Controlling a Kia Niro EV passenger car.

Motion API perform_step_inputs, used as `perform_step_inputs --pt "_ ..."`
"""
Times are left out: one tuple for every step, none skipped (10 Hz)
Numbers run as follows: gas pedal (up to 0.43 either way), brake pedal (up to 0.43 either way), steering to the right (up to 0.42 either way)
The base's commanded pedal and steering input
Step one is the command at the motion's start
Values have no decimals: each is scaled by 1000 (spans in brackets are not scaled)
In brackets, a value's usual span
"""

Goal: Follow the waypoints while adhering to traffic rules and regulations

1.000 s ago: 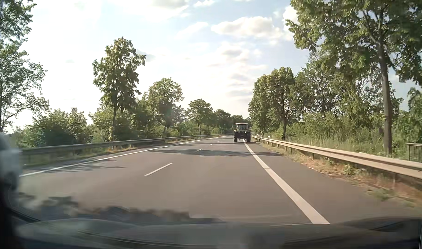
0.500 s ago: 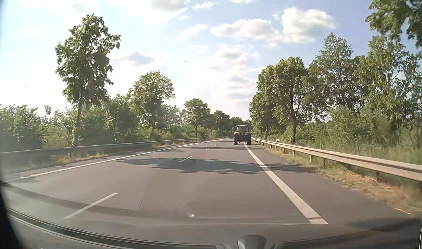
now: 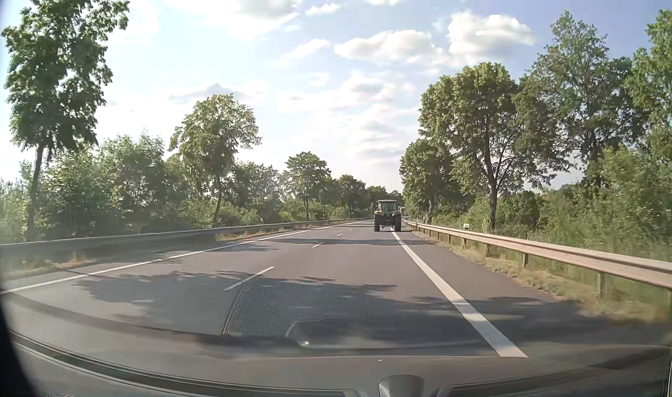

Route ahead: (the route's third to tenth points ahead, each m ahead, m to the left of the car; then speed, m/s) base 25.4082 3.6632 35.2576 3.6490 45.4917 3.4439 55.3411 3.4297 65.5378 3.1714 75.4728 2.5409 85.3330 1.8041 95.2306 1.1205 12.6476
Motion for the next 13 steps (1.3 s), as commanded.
perform_step_inputs --pt "87 6 4" --pt "87 6 4" --pt "87 6 4" --pt "98 6 4" --pt "118 6 5" --pt "130 6 5" --pt "138 6 6" --pt "138 6 7" --pt "138 6 7" --pt "130 6 6" --pt "130 6 5" --pt "110 6 6" --pt "47 6 6"
